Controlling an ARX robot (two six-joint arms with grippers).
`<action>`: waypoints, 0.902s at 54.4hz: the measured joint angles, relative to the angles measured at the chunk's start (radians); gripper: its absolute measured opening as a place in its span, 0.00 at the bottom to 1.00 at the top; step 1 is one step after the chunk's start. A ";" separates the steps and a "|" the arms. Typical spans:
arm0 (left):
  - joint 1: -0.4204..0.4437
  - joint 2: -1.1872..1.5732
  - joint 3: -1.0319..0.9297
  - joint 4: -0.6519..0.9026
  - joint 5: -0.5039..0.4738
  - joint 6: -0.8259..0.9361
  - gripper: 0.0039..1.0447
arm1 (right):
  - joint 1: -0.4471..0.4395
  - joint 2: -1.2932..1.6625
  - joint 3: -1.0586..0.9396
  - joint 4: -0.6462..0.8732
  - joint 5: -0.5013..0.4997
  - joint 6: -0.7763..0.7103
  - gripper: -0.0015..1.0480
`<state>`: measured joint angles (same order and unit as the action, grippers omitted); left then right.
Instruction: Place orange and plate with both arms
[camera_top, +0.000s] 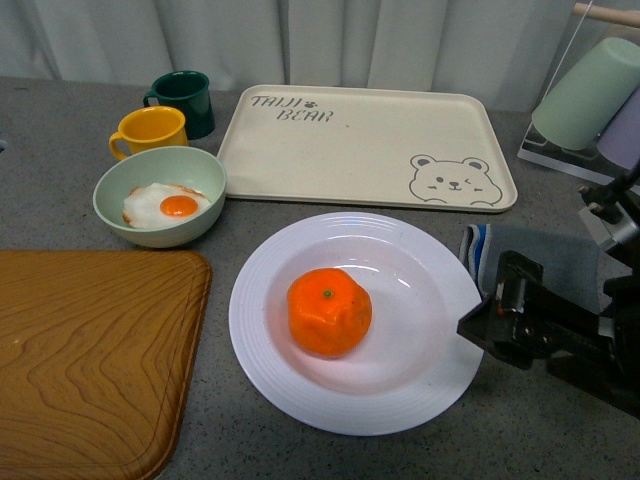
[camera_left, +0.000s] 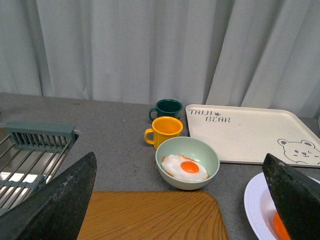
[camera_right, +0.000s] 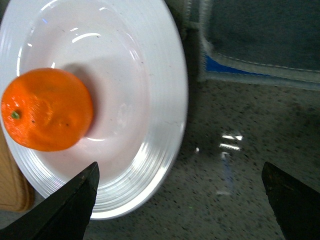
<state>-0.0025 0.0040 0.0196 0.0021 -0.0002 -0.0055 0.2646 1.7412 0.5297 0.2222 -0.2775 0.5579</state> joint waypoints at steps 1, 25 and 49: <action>0.000 0.000 0.000 0.000 0.000 0.000 0.94 | 0.000 0.014 0.008 0.007 -0.011 0.013 0.91; 0.000 0.000 0.000 0.000 0.000 0.000 0.94 | 0.043 0.234 0.122 0.106 -0.095 0.238 0.91; 0.000 0.000 0.000 0.000 0.000 0.000 0.94 | 0.036 0.311 0.269 -0.133 -0.056 0.303 0.40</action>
<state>-0.0025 0.0040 0.0196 0.0021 -0.0002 -0.0055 0.3004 2.0518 0.7990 0.0895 -0.3336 0.8612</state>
